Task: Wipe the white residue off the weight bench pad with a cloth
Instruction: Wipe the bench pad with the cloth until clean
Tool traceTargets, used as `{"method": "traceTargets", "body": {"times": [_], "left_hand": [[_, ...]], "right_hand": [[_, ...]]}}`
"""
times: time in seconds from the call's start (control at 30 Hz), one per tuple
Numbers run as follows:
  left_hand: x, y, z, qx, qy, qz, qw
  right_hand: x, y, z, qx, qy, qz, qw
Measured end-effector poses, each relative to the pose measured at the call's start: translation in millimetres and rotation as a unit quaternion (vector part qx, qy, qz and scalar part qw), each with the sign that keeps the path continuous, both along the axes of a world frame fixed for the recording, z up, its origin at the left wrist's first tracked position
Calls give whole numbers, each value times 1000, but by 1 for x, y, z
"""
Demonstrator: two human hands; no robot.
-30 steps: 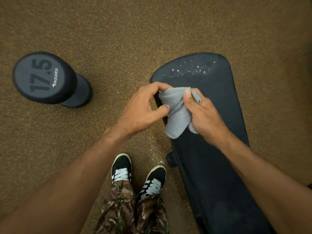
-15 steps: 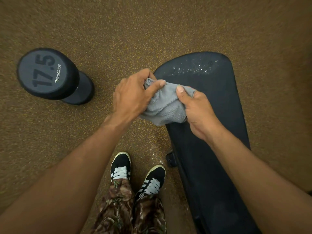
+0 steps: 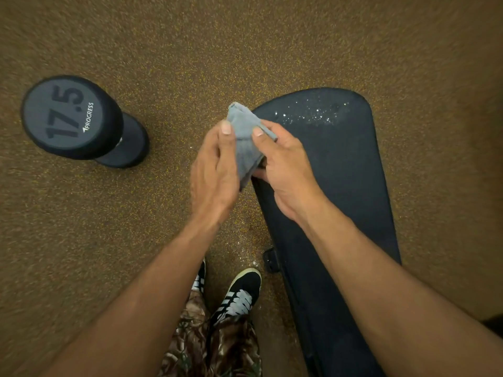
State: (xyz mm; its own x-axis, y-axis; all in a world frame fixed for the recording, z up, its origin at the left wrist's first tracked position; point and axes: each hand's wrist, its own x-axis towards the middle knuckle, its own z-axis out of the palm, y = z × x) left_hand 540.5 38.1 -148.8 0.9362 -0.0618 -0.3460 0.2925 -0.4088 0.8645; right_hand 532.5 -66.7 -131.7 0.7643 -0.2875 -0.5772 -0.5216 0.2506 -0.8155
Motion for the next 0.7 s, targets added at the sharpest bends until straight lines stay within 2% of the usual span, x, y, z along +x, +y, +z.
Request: {"method": "traceTargets", "body": {"times": [0.07,0.13,0.2,0.27,0.33,0.4,0.47,0.57,0.7], "left_hand": [[0,-7,-8,-28,-16,-45,998],[4,-15,-20,-9,-31,-80,996],[6,-24,-32,16,-44,-114,992],[7,-31,-38,54,-68,-120,989],[8,-36,-39,81,-93,-127,984],[11,-41,-39,113,-74,-156,978],[13,-45,-41,144,-53,-176,972],[14,-49,-41,183,-76,-181,963],[14,-50,-39,222,-96,-189,952]], "right_hand": [[-4,-6,-1,-53,-15,12,998],[-14,-19,-5,-222,-10,47,974],[-31,-33,-10,-408,-15,81,909],[-45,-45,-14,-511,-30,104,853],[-55,-56,-23,-569,-53,122,811],[-62,-64,-30,-606,-72,136,780],[-65,-69,-34,-621,-74,138,768],[-66,-71,-39,-631,-60,130,762],[-67,-81,-46,-678,-23,108,727]]}}
